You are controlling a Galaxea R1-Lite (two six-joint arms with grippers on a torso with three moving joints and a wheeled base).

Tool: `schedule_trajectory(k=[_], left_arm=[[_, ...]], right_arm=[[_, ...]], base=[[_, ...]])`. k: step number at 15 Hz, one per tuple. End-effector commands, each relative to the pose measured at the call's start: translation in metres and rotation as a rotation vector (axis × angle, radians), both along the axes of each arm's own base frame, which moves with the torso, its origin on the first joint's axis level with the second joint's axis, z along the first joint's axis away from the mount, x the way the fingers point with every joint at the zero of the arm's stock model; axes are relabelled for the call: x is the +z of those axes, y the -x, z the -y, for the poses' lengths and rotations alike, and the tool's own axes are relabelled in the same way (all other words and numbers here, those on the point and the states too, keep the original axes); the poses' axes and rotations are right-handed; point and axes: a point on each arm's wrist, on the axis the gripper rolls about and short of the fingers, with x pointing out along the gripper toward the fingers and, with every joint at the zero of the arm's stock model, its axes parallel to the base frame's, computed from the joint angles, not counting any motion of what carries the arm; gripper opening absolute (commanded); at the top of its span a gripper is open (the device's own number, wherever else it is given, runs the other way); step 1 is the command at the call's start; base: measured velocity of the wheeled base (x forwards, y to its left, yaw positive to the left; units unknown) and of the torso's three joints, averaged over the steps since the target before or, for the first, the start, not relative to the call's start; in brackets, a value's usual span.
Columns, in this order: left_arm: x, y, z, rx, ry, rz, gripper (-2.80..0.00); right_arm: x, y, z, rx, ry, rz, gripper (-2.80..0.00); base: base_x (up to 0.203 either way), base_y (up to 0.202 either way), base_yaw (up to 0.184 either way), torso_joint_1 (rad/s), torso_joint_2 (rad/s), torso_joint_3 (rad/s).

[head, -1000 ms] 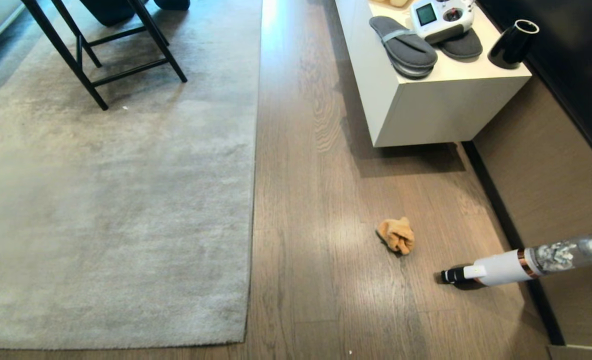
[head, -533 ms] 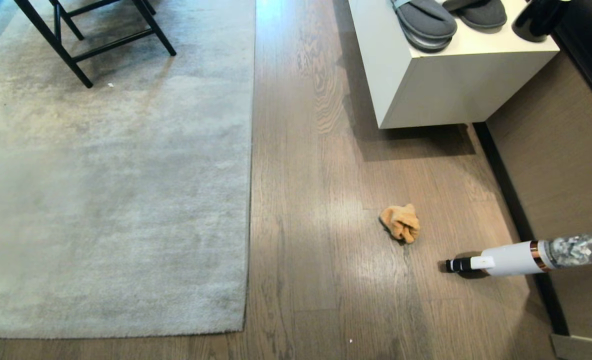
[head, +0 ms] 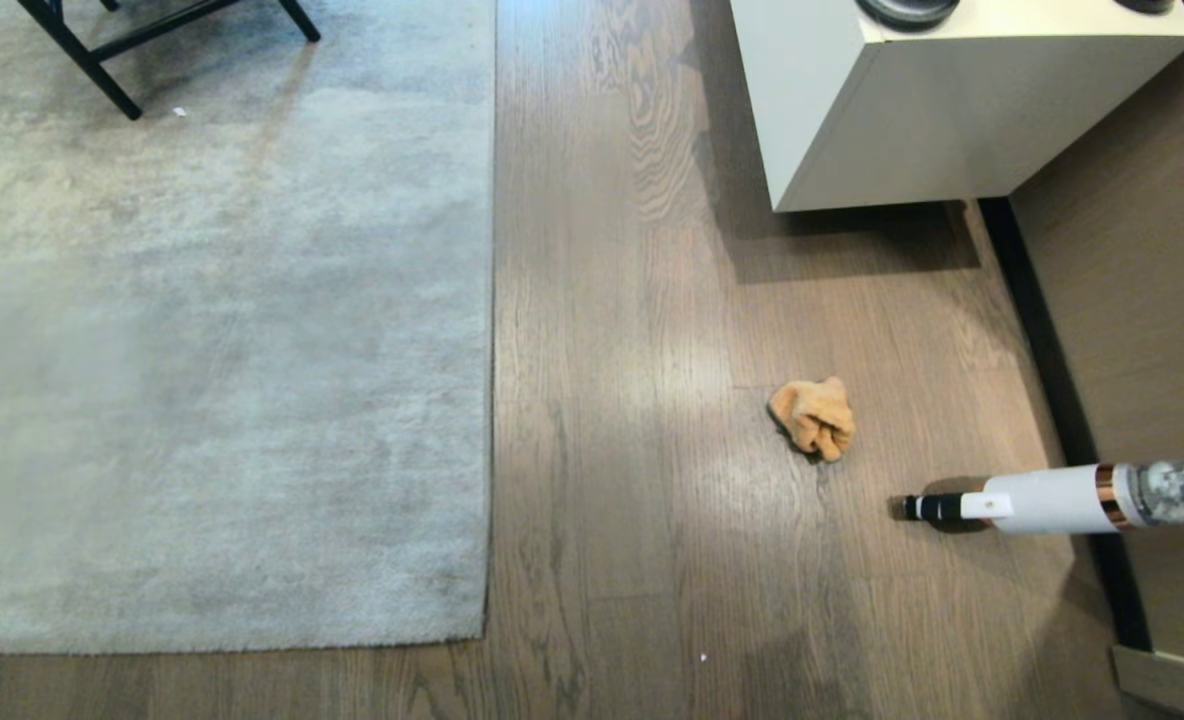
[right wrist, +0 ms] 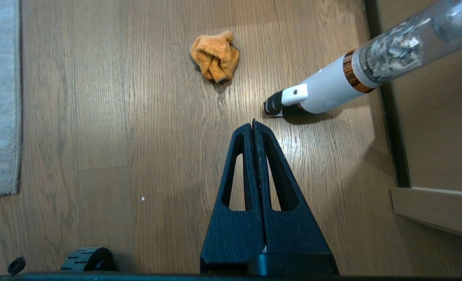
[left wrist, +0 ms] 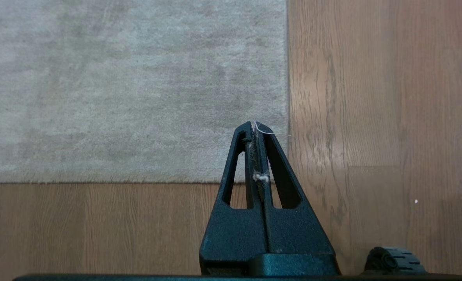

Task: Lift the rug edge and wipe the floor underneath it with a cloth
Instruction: Pick up the rag

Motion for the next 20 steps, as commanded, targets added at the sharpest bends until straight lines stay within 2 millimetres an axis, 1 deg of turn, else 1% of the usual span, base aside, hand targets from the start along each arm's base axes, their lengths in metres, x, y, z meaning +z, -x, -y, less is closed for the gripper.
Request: schedule_trajectory(k=[1, 20], left_arm=[[0.0, 0.0, 0.0, 0.001, 0.001, 0.0, -2.8], [-0.0002, 0.0, 0.0, 0.0, 0.015, -0.001, -2.8]], right_arm=[[0.0, -0.0001, 0.0, 0.0, 0.0, -0.001, -2.8], [0.0, -0.0001, 0.0, 0.0, 0.0, -0.001, -2.8]], base=[[0.0, 0.0, 0.0, 0.002, 0.0, -0.195], [0.0, 0.0, 0.0, 0.002, 0.0, -0.198]])
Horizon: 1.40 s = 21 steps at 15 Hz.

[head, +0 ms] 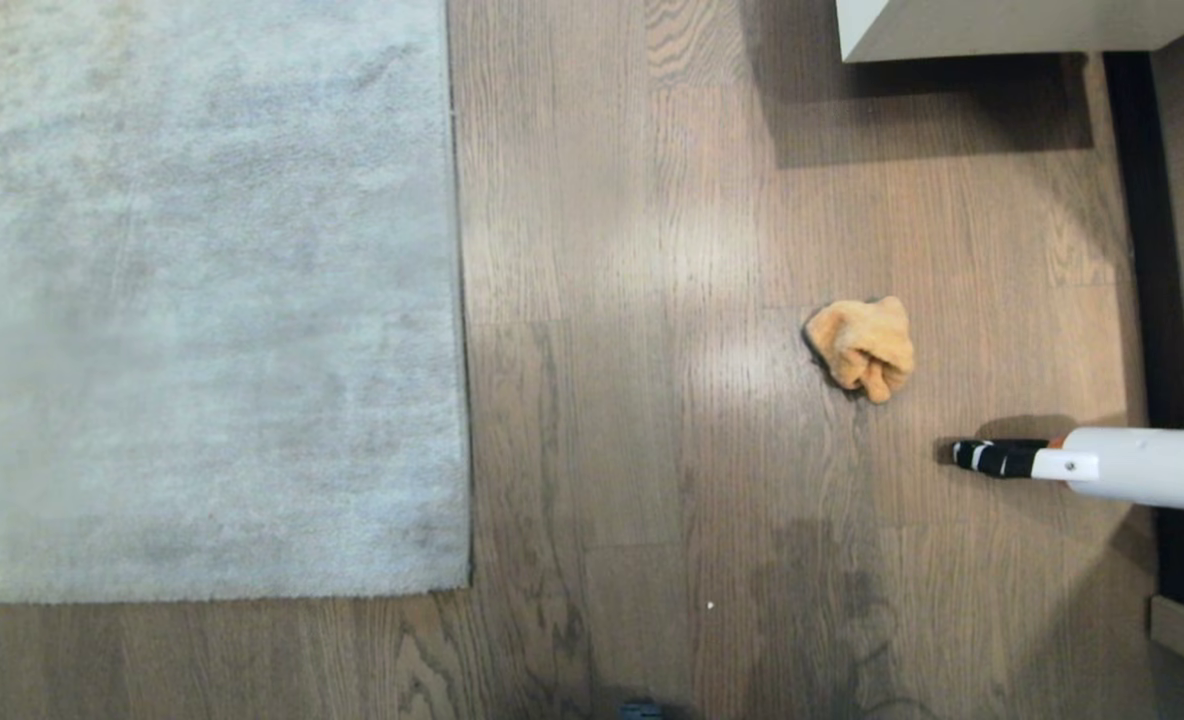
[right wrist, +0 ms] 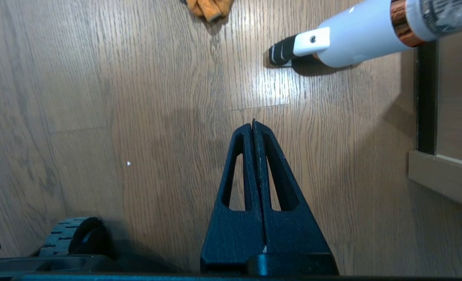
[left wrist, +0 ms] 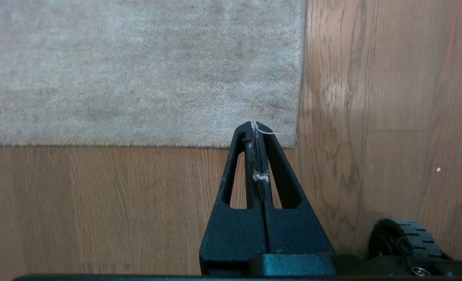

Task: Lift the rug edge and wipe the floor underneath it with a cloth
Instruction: Pick up the rag

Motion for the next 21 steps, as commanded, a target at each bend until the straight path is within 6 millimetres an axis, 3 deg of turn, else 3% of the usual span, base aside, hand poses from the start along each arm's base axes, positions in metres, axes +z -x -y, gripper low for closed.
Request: schedule_trajectory(k=[1, 21], left_arm=[[-0.0001, 0.0, 0.0, 0.001, 0.002, -0.001, -2.8], [0.0004, 0.0001, 0.0, 0.0, 0.003, 0.001, -2.8]], right_arm=[[0.0, -0.0001, 0.0, 0.0, 0.0, -0.001, -2.8], [0.0, -0.0001, 0.0, 0.0, 0.0, -0.001, -2.8]], base=[[0.0, 0.0, 0.0, 0.0, 0.0, -0.205], [0.0, 0.0, 0.0, 0.002, 0.0, -0.183]])
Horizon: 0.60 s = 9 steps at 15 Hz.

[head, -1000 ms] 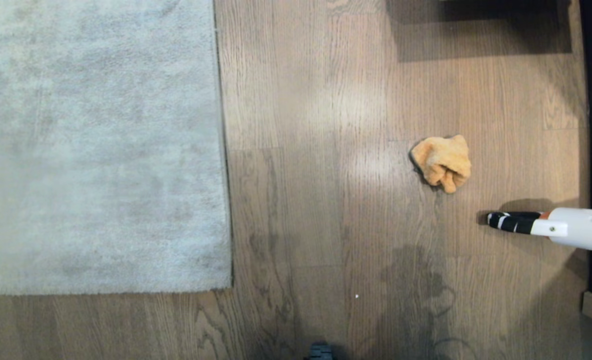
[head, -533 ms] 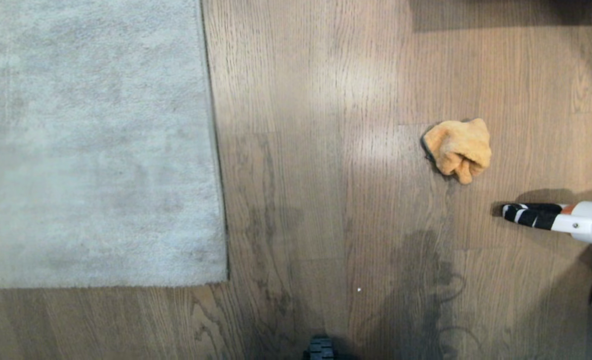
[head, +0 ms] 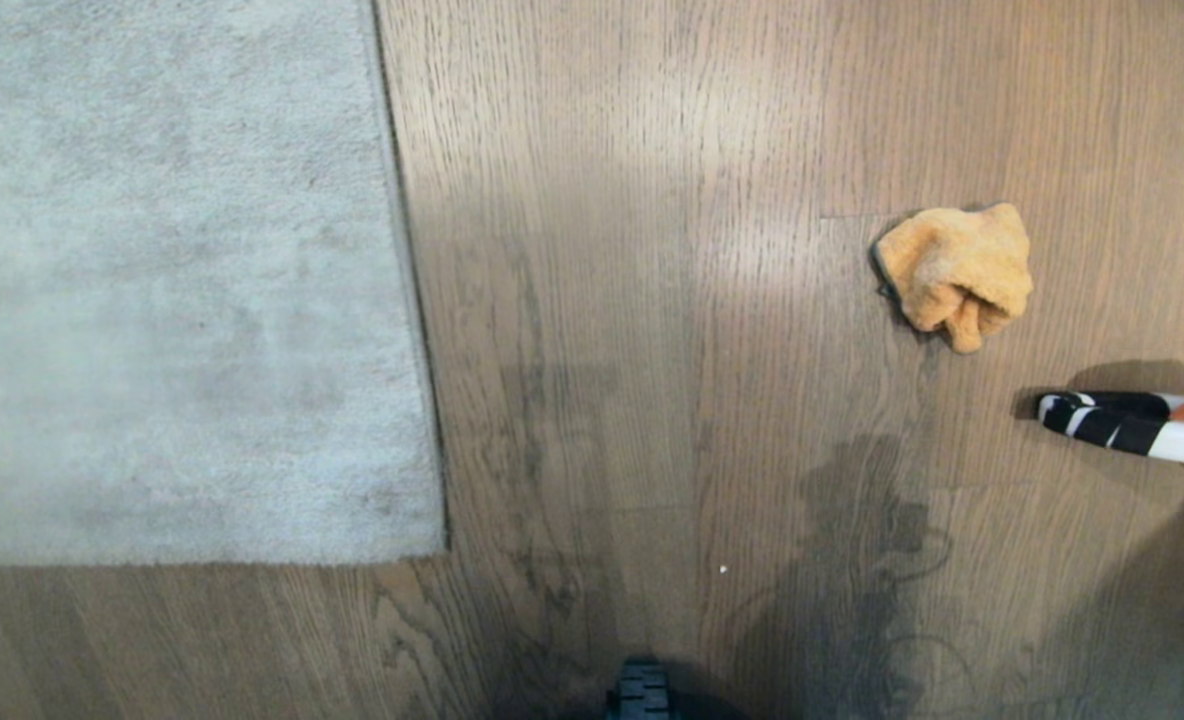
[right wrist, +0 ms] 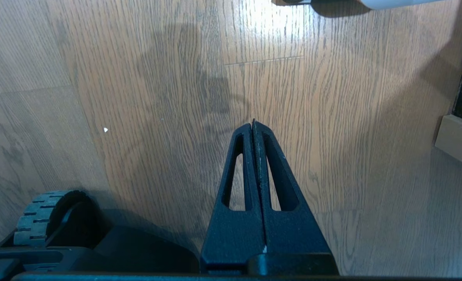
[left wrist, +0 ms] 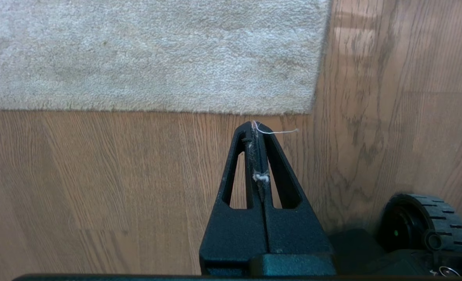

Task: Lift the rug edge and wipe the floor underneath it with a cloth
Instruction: Pick up the rag

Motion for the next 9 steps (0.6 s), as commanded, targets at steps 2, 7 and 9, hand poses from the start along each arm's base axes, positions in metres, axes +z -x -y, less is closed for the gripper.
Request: schedule_trajectory(k=[2, 7, 9], left_arm=[[0.0001, 0.0, 0.0, 0.0, 0.001, 0.0, -2.8], [-0.0001, -0.0001, 0.0, 0.0, 0.001, 0.001, -2.8], [-0.0001, -0.0001, 0.0, 0.0, -0.002, 0.001, -2.8]], right_arm=[[0.0, 0.0, 0.0, 0.0, 0.0, 0.0, -2.8], [0.0, 0.0, 0.0, 0.0, 0.0, 0.0, -2.8], [0.0, 0.0, 0.0, 0.0, 0.0, 0.0, -2.8]], base=[[0.0, 0.0, 0.0, 0.0, 0.0, 0.0], [0.0, 0.0, 0.0, 0.0, 0.0, 0.0], [0.0, 0.0, 0.0, 0.0, 0.0, 0.0]])
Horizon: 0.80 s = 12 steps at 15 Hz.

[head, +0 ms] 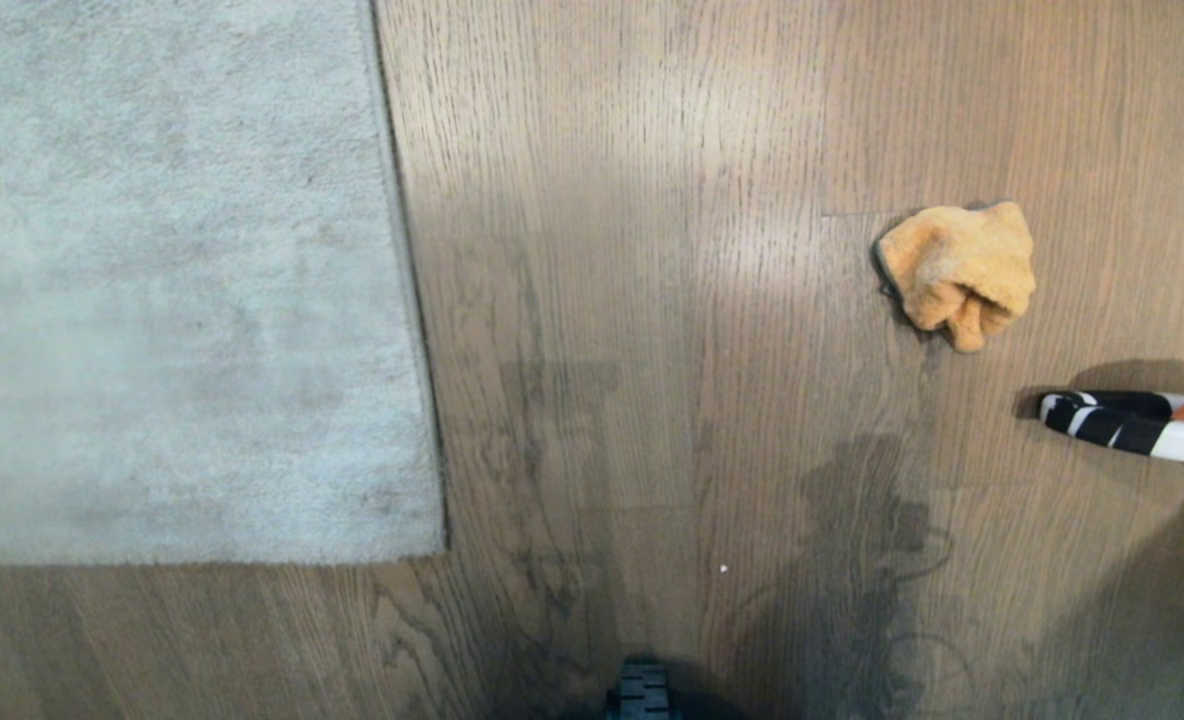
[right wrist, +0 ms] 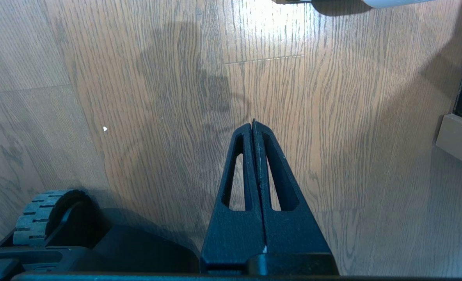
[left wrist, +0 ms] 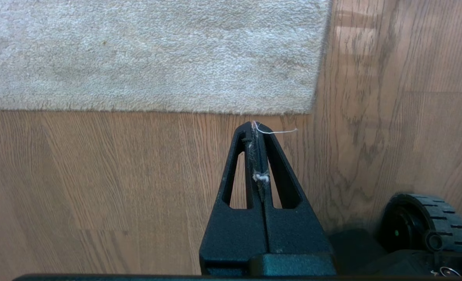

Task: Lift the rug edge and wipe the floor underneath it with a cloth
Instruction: Pick up the rag

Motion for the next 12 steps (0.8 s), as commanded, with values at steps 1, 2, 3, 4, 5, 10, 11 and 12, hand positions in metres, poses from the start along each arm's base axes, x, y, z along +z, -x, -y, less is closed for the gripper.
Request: schedule_trajectory(k=[1, 2, 3, 4, 5, 10, 11, 12], left_arm=[[0.0001, 0.0, 0.0, 0.001, 0.0, 0.001, -2.8], [0.0001, 0.0, 0.0, 0.001, -0.001, 0.001, -2.8], [0.0001, 0.0, 0.0, 0.001, -0.001, 0.001, -2.8], [0.0001, 0.0, 0.0, 0.001, -0.001, 0.001, -2.8], [0.0001, 0.0, 0.0, 0.001, -0.001, 0.001, -2.8], [0.0001, 0.0, 0.0, 0.001, -0.001, 0.001, -2.8], [0.0001, 0.0, 0.0, 0.001, -0.001, 0.001, -2.8], [0.0001, 0.0, 0.0, 0.001, -0.001, 0.001, -2.8]], right_arm=[[-0.0001, 0.0, 0.0, 0.0, 0.0, 0.0, -2.8], [0.0001, 0.0, 0.0, 0.0, 0.0, 0.001, -2.8], [0.0001, 0.0, 0.0, 0.0, 0.0, 0.001, -2.8], [0.0001, 0.0, 0.0, 0.0, 0.0, 0.001, -2.8], [0.0001, 0.0, 0.0, 0.0, 0.0, 0.001, -2.8], [0.0001, 0.0, 0.0, 0.0, 0.0, 0.001, -2.8], [0.0001, 0.0, 0.0, 0.0, 0.0, 0.001, -2.8], [-0.0001, 0.0, 0.0, -0.001, 0.006, -0.001, -2.8]], base=[[0.0, 0.0, 0.0, 0.0, 0.0, 0.0], [0.0, 0.0, 0.0, 0.0, 0.0, 0.0], [0.0, 0.0, 0.0, 0.0, 0.0, 0.0], [0.0, 0.0, 0.0, 0.0, 0.0, 0.0], [0.0, 0.0, 0.0, 0.0, 0.0, 0.0], [0.0, 0.0, 0.0, 0.0, 0.0, 0.0], [0.0, 0.0, 0.0, 0.0, 0.0, 0.0], [0.0, 0.0, 0.0, 0.0, 0.0, 0.0]])
